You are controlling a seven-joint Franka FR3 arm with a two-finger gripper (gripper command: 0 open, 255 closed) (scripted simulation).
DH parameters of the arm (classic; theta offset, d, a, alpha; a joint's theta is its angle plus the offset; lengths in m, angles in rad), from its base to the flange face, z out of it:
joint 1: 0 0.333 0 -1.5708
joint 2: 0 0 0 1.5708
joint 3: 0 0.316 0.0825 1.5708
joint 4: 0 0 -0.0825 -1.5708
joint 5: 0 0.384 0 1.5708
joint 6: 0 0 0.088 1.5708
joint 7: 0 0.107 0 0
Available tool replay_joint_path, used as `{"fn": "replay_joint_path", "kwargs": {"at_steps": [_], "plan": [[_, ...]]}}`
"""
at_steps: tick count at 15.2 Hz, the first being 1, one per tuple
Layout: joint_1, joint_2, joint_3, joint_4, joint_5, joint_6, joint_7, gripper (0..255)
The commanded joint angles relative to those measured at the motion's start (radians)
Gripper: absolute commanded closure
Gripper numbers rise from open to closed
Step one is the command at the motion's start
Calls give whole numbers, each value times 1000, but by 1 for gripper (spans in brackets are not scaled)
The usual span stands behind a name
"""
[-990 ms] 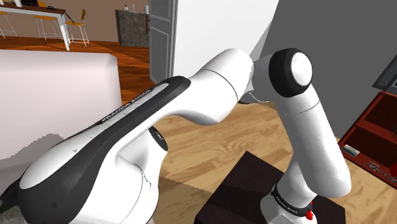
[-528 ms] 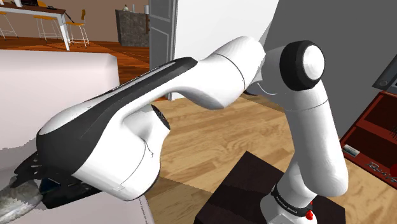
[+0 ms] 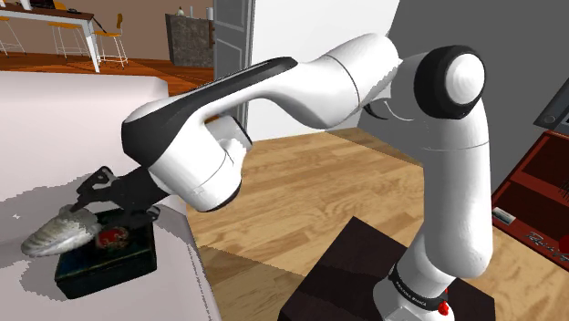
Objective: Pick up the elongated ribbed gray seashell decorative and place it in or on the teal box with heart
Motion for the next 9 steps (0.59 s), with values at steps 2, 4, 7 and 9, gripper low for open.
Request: {"fn": "replay_joint_path", "kwargs": {"at_steps": [2, 4, 7, 9], "plan": [[-28, -50, -64, -12, -19, -102, 19, 255], [-49, -71, -101, -12, -46, -161, 36, 255], [-89, -47, -91, -3, -38, -177, -7, 255], [-112, -9, -54, 4, -6, -149, -68, 255]]}}
